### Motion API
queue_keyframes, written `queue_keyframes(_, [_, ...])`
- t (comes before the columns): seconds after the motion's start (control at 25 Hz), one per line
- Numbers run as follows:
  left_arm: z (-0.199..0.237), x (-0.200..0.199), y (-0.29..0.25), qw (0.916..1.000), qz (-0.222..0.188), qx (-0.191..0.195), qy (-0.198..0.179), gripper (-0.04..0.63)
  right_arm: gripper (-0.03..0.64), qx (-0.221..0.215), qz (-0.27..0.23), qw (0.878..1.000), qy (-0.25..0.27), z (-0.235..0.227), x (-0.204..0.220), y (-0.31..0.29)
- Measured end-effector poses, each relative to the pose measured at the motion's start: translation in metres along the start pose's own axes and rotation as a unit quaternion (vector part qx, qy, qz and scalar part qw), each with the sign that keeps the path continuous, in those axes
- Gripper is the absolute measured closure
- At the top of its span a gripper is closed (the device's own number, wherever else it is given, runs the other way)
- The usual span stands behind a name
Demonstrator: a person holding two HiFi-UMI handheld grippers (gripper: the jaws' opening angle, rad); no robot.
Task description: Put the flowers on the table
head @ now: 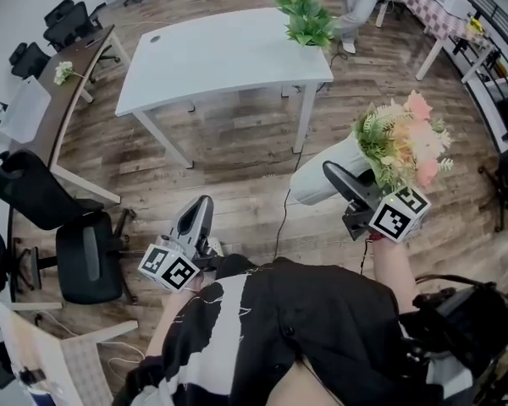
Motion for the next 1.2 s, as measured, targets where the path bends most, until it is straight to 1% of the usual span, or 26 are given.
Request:
queue_keyframes(0.24, [0.013, -0.007, -0.006, 1.0, 0.005, -0.001, 0.0, 0.581, 0.219, -0.009, -0.002, 1.0, -0.015, -0.002, 0.006, -0.022])
queue_keyframes(0.44, [0.044, -0.021, -0.03, 0.9997, 0.022, 0.003, 0.009, 0.581, 0.219, 0.012, 0.011, 1.0, -0.02, -0.014, 0.01, -0.054])
queue_keyframes(0.56, [0.072, -0.036, -0.057, 0.9997, 0.02, 0.011, 0.012, 0.581, 0.219, 0.022, 0.011, 0.999, -0.02, -0.031, 0.012, -0.077])
queue_keyframes(0.72, [0.109, -0.061, -0.104, 0.9994, 0.022, 0.022, 0.018, 0.581, 0.219, 0.031, 0.019, 0.999, -0.021, -0.054, 0.012, -0.114])
queue_keyframes(0.84, [0.133, -0.087, -0.142, 0.9988, 0.029, 0.028, 0.026, 0.581, 0.219, 0.034, 0.022, 0.999, -0.03, -0.074, 0.008, -0.155])
queue_keyframes(1.0, [0.165, -0.123, -0.179, 0.9978, 0.05, 0.039, 0.019, 0.581, 0.219, 0.031, 0.015, 0.999, -0.035, -0.093, 0.002, -0.215])
queue_keyframes(1.12, [0.197, -0.152, -0.203, 0.9979, 0.049, 0.038, 0.019, 0.581, 0.219, 0.026, 0.014, 0.999, -0.035, -0.105, 0.0, -0.262])
queue_keyframes(1.2, [0.214, -0.167, -0.218, 0.9978, 0.049, 0.042, 0.018, 0.581, 0.219, 0.03, 0.014, 0.999, -0.034, -0.115, 0.0, -0.289])
Point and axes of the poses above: the fingertips, and each gripper's own axes: y backward along the fingers, z to its left, x out of its underside, the point moved 10 cm from there along y, backward along the fingers, and after that the axes turned 12 degrees about y, right-handed, at the moved point
